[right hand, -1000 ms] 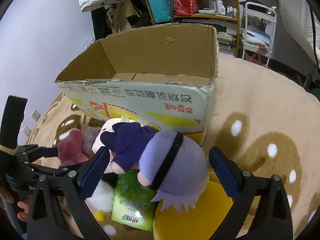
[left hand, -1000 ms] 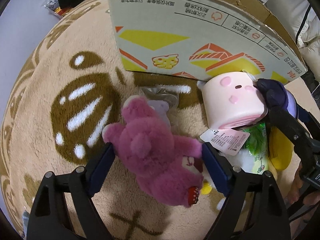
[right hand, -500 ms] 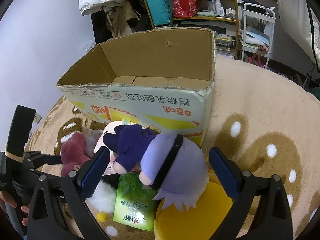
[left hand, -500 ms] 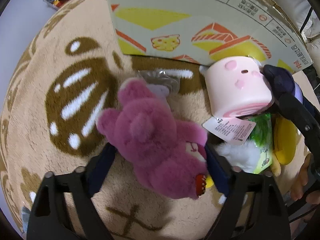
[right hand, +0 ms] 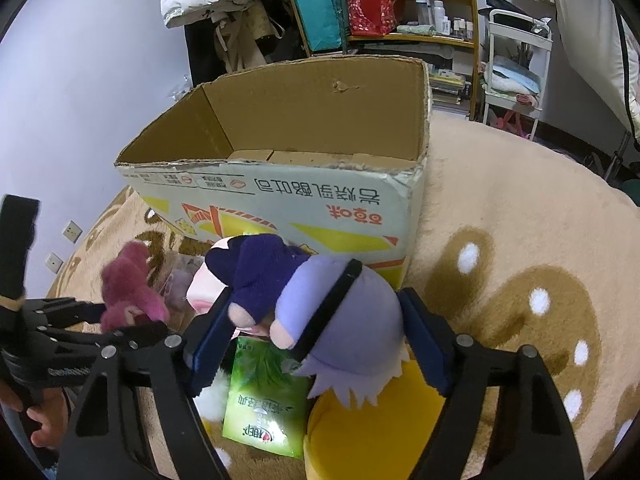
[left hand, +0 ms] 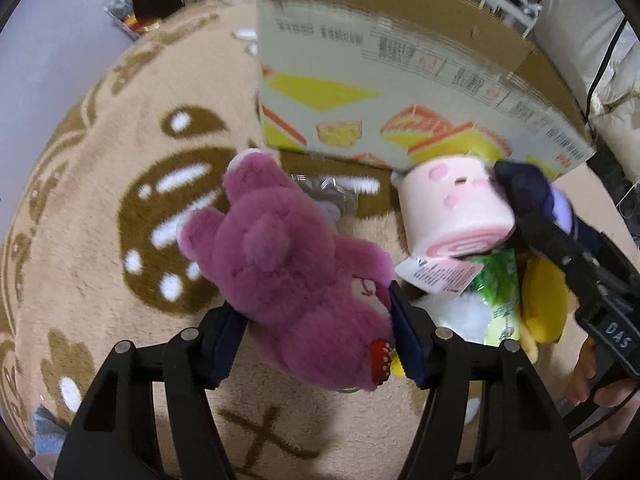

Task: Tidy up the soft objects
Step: 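Lift the pink bear with the left tool while the right tool lifts the purple-haired doll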

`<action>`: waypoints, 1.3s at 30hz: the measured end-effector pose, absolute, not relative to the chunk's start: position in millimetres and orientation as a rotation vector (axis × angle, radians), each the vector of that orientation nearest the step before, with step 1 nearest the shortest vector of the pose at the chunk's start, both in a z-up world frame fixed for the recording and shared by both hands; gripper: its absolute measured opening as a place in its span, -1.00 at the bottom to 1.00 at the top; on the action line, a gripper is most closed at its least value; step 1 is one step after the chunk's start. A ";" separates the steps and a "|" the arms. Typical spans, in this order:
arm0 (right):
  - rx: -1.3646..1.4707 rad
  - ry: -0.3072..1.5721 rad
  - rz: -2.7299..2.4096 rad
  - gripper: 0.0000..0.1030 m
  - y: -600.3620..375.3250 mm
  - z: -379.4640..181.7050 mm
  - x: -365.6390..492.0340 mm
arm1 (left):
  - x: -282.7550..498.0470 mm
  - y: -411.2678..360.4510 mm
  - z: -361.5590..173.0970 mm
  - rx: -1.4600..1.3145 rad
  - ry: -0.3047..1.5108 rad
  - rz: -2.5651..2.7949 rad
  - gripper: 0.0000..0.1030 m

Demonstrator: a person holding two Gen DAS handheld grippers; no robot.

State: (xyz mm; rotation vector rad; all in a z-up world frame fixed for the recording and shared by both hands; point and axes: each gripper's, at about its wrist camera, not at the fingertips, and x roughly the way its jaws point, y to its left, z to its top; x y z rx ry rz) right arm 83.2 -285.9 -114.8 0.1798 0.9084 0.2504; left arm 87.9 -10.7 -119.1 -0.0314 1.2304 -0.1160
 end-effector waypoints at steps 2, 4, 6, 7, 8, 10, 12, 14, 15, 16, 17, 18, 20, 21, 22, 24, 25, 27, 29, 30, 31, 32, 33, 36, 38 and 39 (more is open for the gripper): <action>0.176 0.900 0.243 0.61 -285.5 -111.1 80.2 | 83.1 -9.1 -110.6 -0.031 1.189 -0.108 0.27; 0.167 0.890 0.242 0.61 -284.1 -107.8 76.5 | 78.9 -7.1 -102.3 -0.037 1.151 -0.101 0.27; 0.158 0.882 0.236 0.61 -283.4 -105.1 73.0 | 73.4 -6.8 -95.5 -0.041 1.118 -0.099 0.27; 0.158 0.881 0.236 0.61 -283.0 -104.4 71.3 | 72.4 -8.1 -91.4 -0.041 1.100 -0.096 0.27; 0.160 0.879 0.234 0.61 -283.8 -102.7 70.2 | 69.4 -7.9 -86.2 -0.038 1.075 -0.092 0.27; 0.159 0.864 0.223 0.61 -283.1 -98.0 64.8 | 64.8 -2.3 -75.6 -0.032 1.031 -0.086 0.27; 0.153 0.832 0.214 0.61 -284.7 -89.5 57.8 | 57.3 -3.2 -64.8 -0.030 0.974 -0.079 0.27; 0.152 0.802 0.203 0.61 -284.5 -83.5 49.7 | 54.5 -1.8 -58.1 -0.030 0.927 -0.074 0.27; 0.154 0.781 0.193 0.61 -286.2 -78.6 46.1 | 53.0 -0.1 -53.9 -0.027 0.898 -0.068 0.27; 0.157 0.762 0.182 0.61 -288.2 -73.6 42.5 | 52.0 0.9 -50.0 -0.022 0.873 -0.058 0.27; 0.160 0.746 0.173 0.61 -289.7 -68.8 39.7 | 49.3 1.1 -44.5 -0.016 0.842 -0.045 0.27; 0.161 0.728 0.164 0.61 -291.3 -64.5 36.5 | 49.7 1.8 -39.7 -0.012 0.819 -0.035 0.27; 0.158 0.685 0.148 0.61 -293.4 -54.7 29.0 | 45.7 3.5 -31.8 0.002 0.761 -0.011 0.27; 0.155 0.659 0.142 0.61 -295.2 -48.6 25.1 | 43.4 3.0 -25.9 0.012 0.722 0.001 0.27; 0.154 0.640 0.139 0.61 -296.5 -43.7 22.8 | 42.1 2.7 -21.5 0.021 0.694 0.007 0.27; 0.151 0.597 0.140 0.61 -299.6 -33.1 17.9 | 37.6 -0.6 -11.0 0.043 0.645 0.011 0.27; 0.154 0.578 0.139 0.61 -301.6 -28.1 16.3 | 35.9 -2.3 -5.5 0.063 0.628 0.009 0.27; 0.172 0.550 0.139 0.61 -304.7 -20.6 16.3 | 31.1 -5.8 6.4 0.102 0.578 0.014 0.27; 0.182 0.522 0.138 0.61 -309.0 -13.5 17.6 | 28.0 -6.9 15.4 0.115 0.543 0.013 0.27; 0.180 0.511 0.136 0.61 -309.8 -10.6 18.9 | 28.1 -6.8 20.6 0.116 0.529 0.010 0.27; 0.178 0.501 0.134 0.61 -310.5 -7.9 20.4 | 28.7 -7.4 24.9 0.115 0.520 0.007 0.27; 0.176 0.489 0.137 0.61 -310.9 -4.9 22.1 | 30.7 -6.8 29.4 0.112 0.506 0.007 0.27; 0.177 0.474 0.139 0.61 -312.0 -1.6 24.6 | 32.3 -6.2 32.7 0.104 0.490 0.003 0.27; 0.176 0.439 0.150 0.61 -312.0 4.3 32.3 | 42.3 -5.7 36.7 0.104 0.481 -0.016 0.27; 0.174 0.429 0.148 0.61 -312.0 6.2 37.3 | 49.7 -6.7 38.3 0.107 0.475 -0.014 0.27; 0.176 0.428 0.141 0.61 -312.5 6.2 41.0 | 53.6 -7.0 39.2 0.109 0.472 -0.018 0.27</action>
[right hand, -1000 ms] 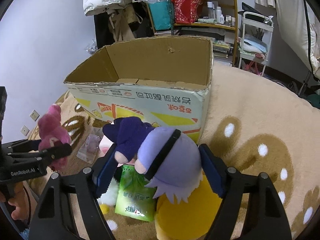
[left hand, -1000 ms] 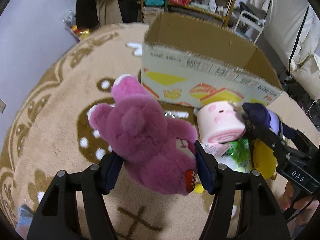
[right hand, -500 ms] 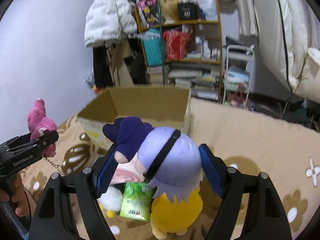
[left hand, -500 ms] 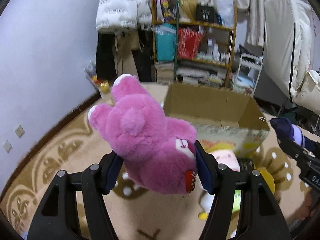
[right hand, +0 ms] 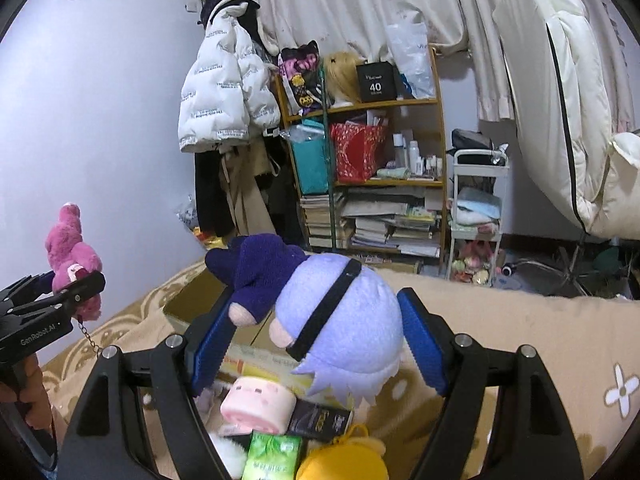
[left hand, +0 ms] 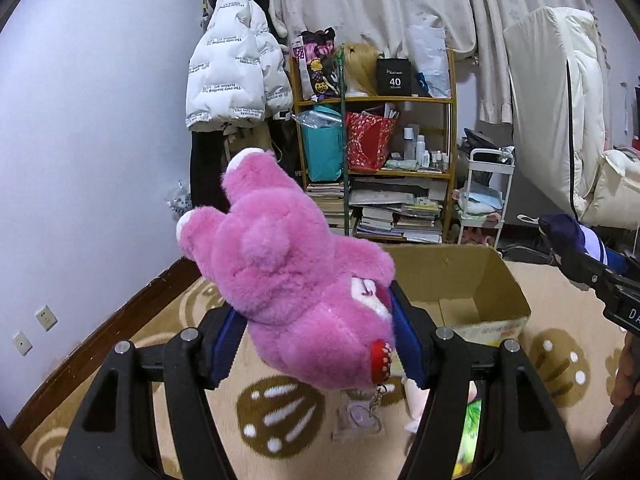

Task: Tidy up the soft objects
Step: 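Lift the pink bear with the left tool while the right tool lifts the purple-haired doll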

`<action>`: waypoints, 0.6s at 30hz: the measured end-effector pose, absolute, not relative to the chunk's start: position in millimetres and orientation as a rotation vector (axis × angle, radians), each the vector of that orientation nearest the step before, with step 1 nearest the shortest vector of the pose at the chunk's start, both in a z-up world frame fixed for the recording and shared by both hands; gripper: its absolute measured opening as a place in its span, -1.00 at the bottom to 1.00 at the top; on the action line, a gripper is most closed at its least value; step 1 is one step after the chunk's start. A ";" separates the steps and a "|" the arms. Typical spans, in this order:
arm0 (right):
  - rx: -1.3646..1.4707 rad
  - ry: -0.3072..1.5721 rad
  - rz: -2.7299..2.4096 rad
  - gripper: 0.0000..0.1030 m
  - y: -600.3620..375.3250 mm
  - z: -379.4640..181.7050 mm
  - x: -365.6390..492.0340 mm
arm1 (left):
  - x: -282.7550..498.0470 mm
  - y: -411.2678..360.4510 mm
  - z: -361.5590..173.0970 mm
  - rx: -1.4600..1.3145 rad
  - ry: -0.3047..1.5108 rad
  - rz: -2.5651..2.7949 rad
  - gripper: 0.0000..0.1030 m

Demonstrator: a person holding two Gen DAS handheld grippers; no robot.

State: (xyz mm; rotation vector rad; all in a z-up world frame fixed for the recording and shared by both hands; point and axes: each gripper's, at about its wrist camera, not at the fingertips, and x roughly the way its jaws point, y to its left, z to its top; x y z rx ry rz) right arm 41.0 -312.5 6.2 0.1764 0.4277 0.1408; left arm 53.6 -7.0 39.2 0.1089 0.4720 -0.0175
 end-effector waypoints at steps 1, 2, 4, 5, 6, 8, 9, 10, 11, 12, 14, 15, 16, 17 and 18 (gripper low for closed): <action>0.178 0.430 0.136 0.61 -313.0 5.4 42.7 | 55.9 -6.4 39.5 0.110 0.466 -0.018 0.27; 0.180 0.431 0.134 0.61 -314.4 5.0 46.7 | 58.9 -7.3 40.5 0.114 0.459 -0.019 0.27; 0.178 0.432 0.126 0.61 -316.3 4.1 48.9 | 66.4 -10.2 41.9 0.133 0.450 -0.018 0.27; 0.176 0.431 0.120 0.61 -316.7 3.5 50.8 | 69.4 -11.3 42.5 0.137 0.446 -0.017 0.27; 0.174 0.430 0.114 0.61 -317.6 3.6 53.4 | 72.9 -12.1 43.0 0.139 0.443 -0.018 0.27; 0.175 0.428 0.116 0.61 -319.6 4.3 57.4 | 78.7 -14.7 43.1 0.148 0.439 -0.020 0.27; 0.178 0.427 0.120 0.61 -320.2 4.2 59.8 | 80.9 -16.3 43.5 0.151 0.435 -0.023 0.27; 0.180 0.425 0.123 0.61 -320.7 3.6 60.4 | 81.7 -17.5 43.3 0.153 0.434 -0.030 0.27; 0.181 0.422 0.129 0.61 -320.7 3.5 61.9 | 83.5 -18.7 43.3 0.152 0.434 -0.038 0.27; 0.180 0.418 0.135 0.62 -320.4 3.5 63.8 | 85.5 -19.8 42.8 0.151 0.437 -0.045 0.27; 0.171 0.416 0.140 0.62 -318.9 2.1 66.0 | 87.5 -21.2 39.9 0.148 0.444 -0.058 0.27; 0.166 0.417 0.142 0.62 -317.8 1.5 68.6 | 89.3 -22.4 38.5 0.149 0.448 -0.067 0.28; 0.164 0.421 0.144 0.62 -316.6 0.8 70.9 | 91.5 -24.0 36.7 0.152 0.452 -0.074 0.28; 0.162 0.425 0.145 0.62 -315.4 -0.9 73.0 | 94.1 -26.0 34.6 0.158 0.456 -0.078 0.28; 0.163 0.432 0.144 0.62 -313.7 -2.9 76.0 | 95.8 -27.8 32.3 0.163 0.459 -0.080 0.28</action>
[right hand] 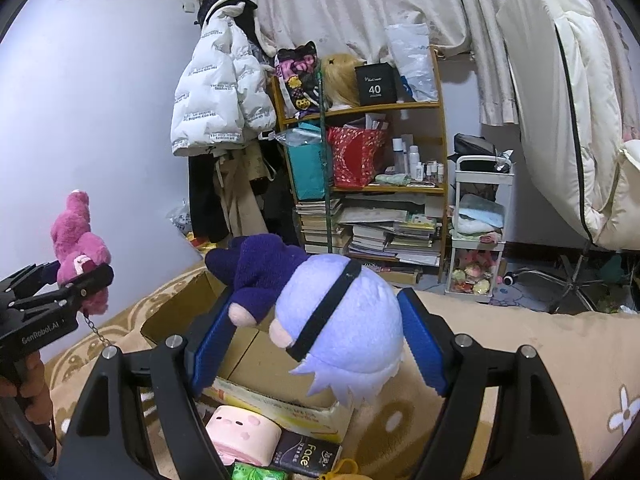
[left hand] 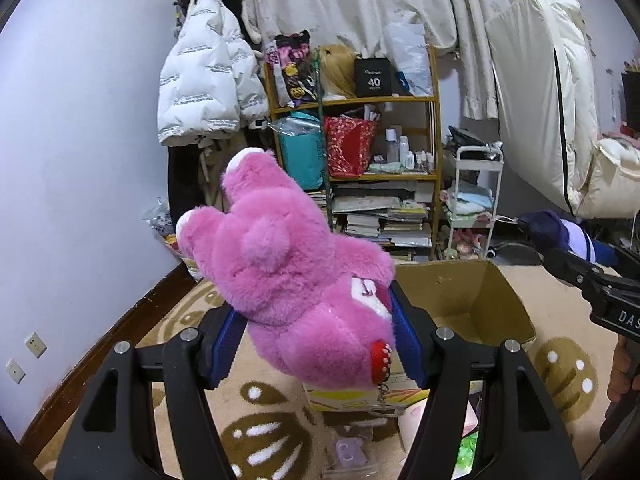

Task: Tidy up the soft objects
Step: 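Lift the pink bear with the left tool while the right tool lifts the purple-haired doll, then drop the pink bear and purple-haired doll into the cardboard box with both tools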

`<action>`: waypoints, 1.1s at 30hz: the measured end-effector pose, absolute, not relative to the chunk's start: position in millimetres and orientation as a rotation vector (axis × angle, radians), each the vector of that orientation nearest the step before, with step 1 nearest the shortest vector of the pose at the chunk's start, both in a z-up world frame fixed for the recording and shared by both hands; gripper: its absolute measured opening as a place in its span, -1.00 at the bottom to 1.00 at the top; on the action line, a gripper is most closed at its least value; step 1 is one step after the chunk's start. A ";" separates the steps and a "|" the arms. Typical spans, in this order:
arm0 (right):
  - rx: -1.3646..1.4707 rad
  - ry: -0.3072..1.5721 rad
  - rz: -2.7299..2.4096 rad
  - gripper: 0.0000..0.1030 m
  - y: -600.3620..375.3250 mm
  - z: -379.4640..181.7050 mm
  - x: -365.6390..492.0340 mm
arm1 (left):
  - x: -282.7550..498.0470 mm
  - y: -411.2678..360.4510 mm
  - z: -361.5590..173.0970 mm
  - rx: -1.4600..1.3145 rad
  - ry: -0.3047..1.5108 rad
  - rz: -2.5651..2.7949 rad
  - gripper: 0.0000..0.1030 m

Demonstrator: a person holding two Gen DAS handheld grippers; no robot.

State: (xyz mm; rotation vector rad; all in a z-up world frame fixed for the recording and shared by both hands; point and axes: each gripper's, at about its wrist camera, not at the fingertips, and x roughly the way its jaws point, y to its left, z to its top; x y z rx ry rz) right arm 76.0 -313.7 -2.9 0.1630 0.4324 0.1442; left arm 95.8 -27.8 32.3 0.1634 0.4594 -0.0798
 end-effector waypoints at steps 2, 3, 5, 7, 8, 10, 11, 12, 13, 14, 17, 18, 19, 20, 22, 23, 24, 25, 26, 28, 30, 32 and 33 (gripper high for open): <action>0.167 0.443 0.152 0.62 -311.8 -5.8 82.4 | 99.5 -30.7 27.1 0.168 0.459 -0.073 0.28; 0.165 0.445 0.154 0.62 -311.3 -6.9 84.5 | 101.6 -31.7 24.7 0.167 0.457 -0.073 0.28; 0.157 0.451 0.159 0.62 -309.4 -9.9 88.1 | 105.4 -33.2 20.0 0.164 0.462 -0.076 0.28; 0.154 0.457 0.165 0.62 -308.1 -13.2 91.8 | 110.1 -34.1 15.7 0.156 0.472 -0.084 0.28; 0.154 0.460 0.168 0.62 -307.5 -14.8 93.8 | 113.0 -34.1 14.0 0.152 0.479 -0.086 0.28; 0.157 0.466 0.174 0.62 -306.9 -18.6 97.8 | 118.9 -33.6 9.7 0.138 0.492 -0.092 0.29; 0.157 0.469 0.177 0.62 -306.1 -21.3 99.3 | 121.6 -32.4 8.1 0.133 0.498 -0.097 0.29; 0.158 0.473 0.181 0.62 -305.8 -23.4 101.5 | 124.5 -32.5 5.1 0.127 0.506 -0.103 0.29; 0.158 0.475 0.184 0.62 -305.4 -24.7 102.7 | 126.5 -32.8 3.0 0.126 0.514 -0.108 0.29; 0.158 0.476 0.189 0.62 -305.3 -26.8 104.3 | 128.5 -33.8 1.5 0.127 0.520 -0.115 0.29; 0.160 0.481 0.213 0.62 -303.9 -28.6 107.4 | 132.4 -37.3 -2.9 0.130 0.533 -0.155 0.29; 0.162 0.485 0.225 0.62 -303.6 -29.3 108.1 | 133.4 -39.1 -4.5 0.132 0.536 -0.173 0.29; 0.163 0.487 0.229 0.62 -303.6 -29.9 108.2 | 134.0 -40.5 -5.3 0.135 0.539 -0.179 0.29; 0.167 0.492 0.232 0.62 -304.0 -31.2 109.0 | 134.6 -41.7 -6.8 0.140 0.543 -0.187 0.29; 0.175 0.500 0.237 0.62 -303.3 -33.8 109.5 | 136.2 -44.9 -10.7 0.148 0.552 -0.199 0.30; 0.179 0.505 0.240 0.62 -303.5 -35.2 109.8 | 136.8 -46.7 -12.0 0.152 0.558 -0.207 0.30; 0.182 0.512 0.244 0.62 -304.0 -36.4 110.4 | 138.3 -48.9 -14.1 0.158 0.566 -0.215 0.30; 0.185 0.516 0.246 0.62 -303.9 -37.1 110.6 | 139.1 -50.7 -15.2 0.162 0.572 -0.221 0.30; 0.189 0.522 0.248 0.62 -304.1 -38.3 110.8 | 140.8 -53.1 -17.3 0.168 0.583 -0.231 0.30; 0.198 0.533 0.249 0.64 -305.3 -40.7 111.9 | 143.3 -56.4 -21.0 0.178 0.600 -0.239 0.30; 0.204 0.540 0.252 0.65 -305.4 -42.6 112.8 | 146.7 -59.9 -24.8 0.186 0.619 -0.243 0.30; 0.205 0.548 0.260 0.65 -305.3 -44.1 113.3 | 148.4 -60.9 -28.3 0.184 0.634 -0.248 0.35; 0.204 0.550 0.261 0.65 -304.5 -45.0 112.8 | 150.2 -60.8 -30.9 0.178 0.644 -0.243 0.45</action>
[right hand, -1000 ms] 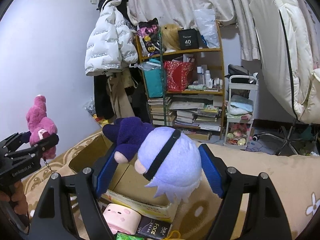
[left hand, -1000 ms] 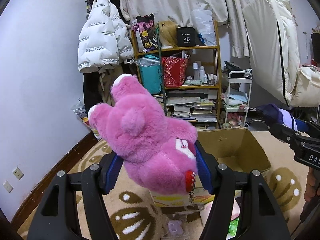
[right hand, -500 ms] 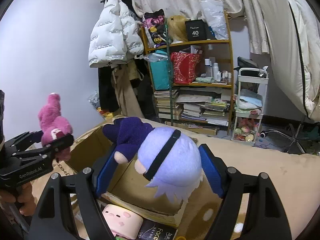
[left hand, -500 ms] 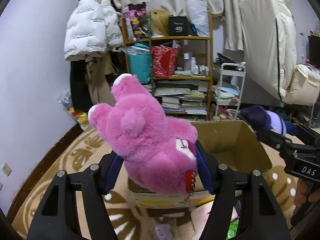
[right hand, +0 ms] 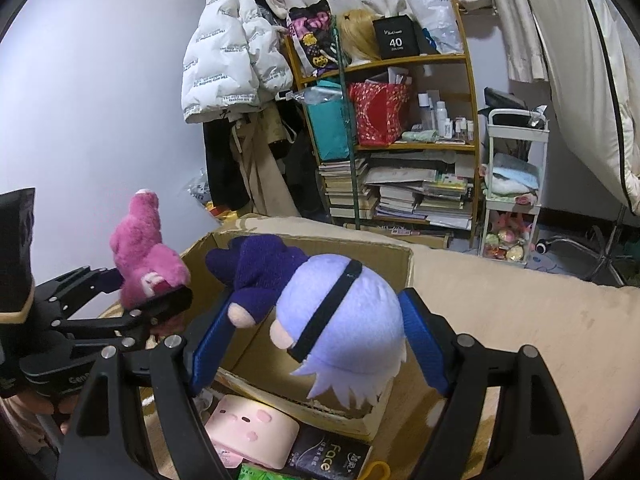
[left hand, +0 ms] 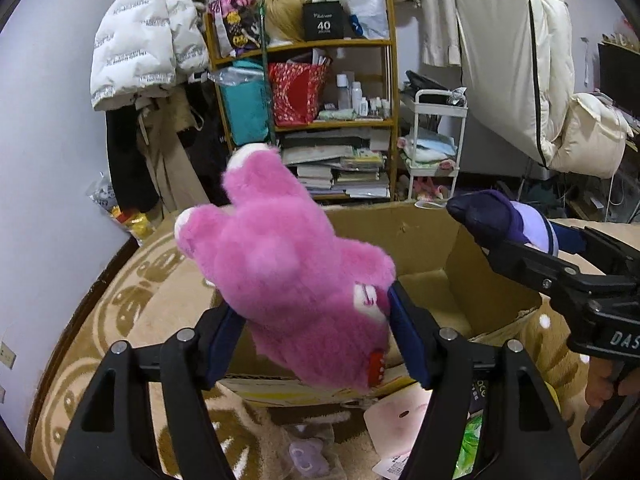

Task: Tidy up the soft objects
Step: 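Drop the pink bear and purple-haired doll into the cardboard box with both tools, then grasp the bagged purple toy with the left tool while the right tool grasps the yellow dog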

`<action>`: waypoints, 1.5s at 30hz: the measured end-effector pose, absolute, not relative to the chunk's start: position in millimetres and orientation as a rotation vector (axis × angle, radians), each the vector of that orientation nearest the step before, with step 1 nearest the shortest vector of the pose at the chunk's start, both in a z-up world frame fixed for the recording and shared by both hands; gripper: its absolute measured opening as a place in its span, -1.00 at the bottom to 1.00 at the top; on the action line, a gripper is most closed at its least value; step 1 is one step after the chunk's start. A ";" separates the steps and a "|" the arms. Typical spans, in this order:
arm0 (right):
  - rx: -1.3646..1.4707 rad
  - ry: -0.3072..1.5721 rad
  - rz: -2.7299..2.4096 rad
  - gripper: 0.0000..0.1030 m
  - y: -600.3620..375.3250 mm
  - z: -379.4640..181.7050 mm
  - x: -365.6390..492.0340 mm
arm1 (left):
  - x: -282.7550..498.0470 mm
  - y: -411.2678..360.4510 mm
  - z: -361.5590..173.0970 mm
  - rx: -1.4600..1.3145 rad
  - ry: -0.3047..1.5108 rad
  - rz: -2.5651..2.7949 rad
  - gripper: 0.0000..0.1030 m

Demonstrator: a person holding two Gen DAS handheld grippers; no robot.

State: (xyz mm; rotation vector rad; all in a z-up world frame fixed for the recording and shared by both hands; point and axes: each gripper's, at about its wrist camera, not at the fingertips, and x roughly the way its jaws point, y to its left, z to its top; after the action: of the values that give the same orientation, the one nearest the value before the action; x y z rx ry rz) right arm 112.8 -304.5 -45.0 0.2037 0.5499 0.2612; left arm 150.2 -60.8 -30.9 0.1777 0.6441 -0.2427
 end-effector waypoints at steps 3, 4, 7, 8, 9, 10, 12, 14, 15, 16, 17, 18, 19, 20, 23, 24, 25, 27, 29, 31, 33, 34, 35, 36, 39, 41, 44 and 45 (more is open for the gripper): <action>0.192 0.558 0.262 0.65 -302.7 -47.2 112.2 | 150.1 -60.2 -33.4 0.171 0.642 -0.235 0.53; 0.191 0.561 0.264 0.66 -302.6 -47.5 112.2 | 150.2 -60.5 -33.7 0.173 0.644 -0.232 0.54; 0.198 0.570 0.269 0.68 -303.3 -48.2 112.8 | 150.6 -60.4 -34.2 0.176 0.650 -0.225 0.59; 0.200 0.572 0.270 0.69 -303.7 -48.6 112.8 | 149.8 -59.1 -34.7 0.174 0.651 -0.217 0.65; 0.201 0.575 0.273 0.74 -304.1 -49.1 112.8 | 149.7 -58.4 -35.0 0.173 0.655 -0.207 0.69; 0.201 0.578 0.274 0.79 -304.0 -49.3 112.9 | 149.2 -57.3 -35.2 0.171 0.658 -0.198 0.70; 0.203 0.580 0.274 0.81 -304.0 -49.0 113.0 | 146.9 -54.4 -34.3 0.169 0.655 -0.181 0.72; 0.203 0.573 0.264 0.82 -304.6 -48.1 111.8 | 142.4 -52.3 -32.5 0.182 0.638 -0.157 0.79; 0.204 0.568 0.263 0.90 -305.1 -46.8 110.1 | 140.5 -51.6 -31.7 0.189 0.629 -0.141 0.88; 0.204 0.564 0.264 1.00 -305.4 -45.4 108.1 | 138.9 -50.7 -30.7 0.193 0.623 -0.135 0.90; 0.205 0.558 0.266 1.00 -305.8 -44.2 105.9 | 137.3 -50.0 -29.7 0.195 0.616 -0.128 0.90; 0.206 0.552 0.266 1.00 -306.2 -42.9 103.4 | 136.1 -48.9 -28.9 0.194 0.617 -0.125 0.90; 0.206 0.551 0.262 1.00 -306.7 -41.7 101.6 | 135.1 -47.4 -28.7 0.191 0.622 -0.122 0.91; 0.207 0.551 0.257 1.00 -306.4 -40.5 100.2 | 134.2 -45.9 -28.4 0.186 0.628 -0.118 0.91; 0.208 0.565 0.249 1.00 -307.0 -37.0 94.8 | 128.3 -40.4 -27.9 0.168 0.653 -0.123 0.91; 0.210 0.570 0.245 1.00 -307.6 -35.9 92.0 | 126.2 -38.3 -27.6 0.164 0.660 -0.129 0.91; 0.217 0.573 0.240 1.00 -308.8 -35.0 88.4 | 123.6 -36.4 -27.1 0.161 0.666 -0.130 0.91; 0.238 0.579 0.230 1.00 -312.1 -34.2 81.2 | 117.2 -33.9 -25.8 0.163 0.670 -0.120 0.91; 0.254 0.587 0.224 1.00 -314.7 -34.3 72.4 | 110.9 -30.4 -24.5 0.160 0.683 -0.110 0.92; 0.249 0.596 0.211 1.00 -315.0 -33.7 65.0 | 106.7 -29.6 -23.7 0.157 0.698 -0.108 0.92; 0.245 0.604 0.197 1.00 -316.0 -33.2 55.3 | 100.4 -28.2 -23.2 0.158 0.717 -0.104 0.92; 0.248 0.611 0.192 1.00 -317.4 -32.9 50.8 | 98.0 -27.4 -23.3 0.162 0.725 -0.101 0.92; 0.253 0.617 0.188 1.00 -318.7 -32.7 47.0 | 94.5 -26.6 -22.9 0.166 0.734 -0.096 0.92; 0.258 0.621 0.186 1.00 -319.6 -32.7 43.8 | 92.5 -26.0 -22.7 0.168 0.742 -0.093 0.92; 0.265 0.631 0.179 1.00 -321.6 -31.0 35.9 | 87.0 -22.2 -21.7 0.159 0.770 -0.087 0.92; 0.260 0.633 0.169 1.00 -321.2 -31.2 32.1 | 84.1 -18.9 -20.9 0.141 0.790 -0.090 0.92; 0.256 0.652 0.158 1.00 -320.0 -32.7 29.3 | 78.2 -15.4 -22.2 0.132 0.816 -0.087 0.92; 0.260 0.661 0.156 1.00 -320.0 -34.2 27.8 | 76.7 -14.7 -22.9 0.134 0.822 -0.085 0.92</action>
State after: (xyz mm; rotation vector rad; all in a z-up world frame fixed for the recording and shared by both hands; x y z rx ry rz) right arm 27.8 -320.0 -34.2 0.2604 0.6612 0.1558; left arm 76.7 -14.7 -22.9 0.1340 0.8222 -0.0846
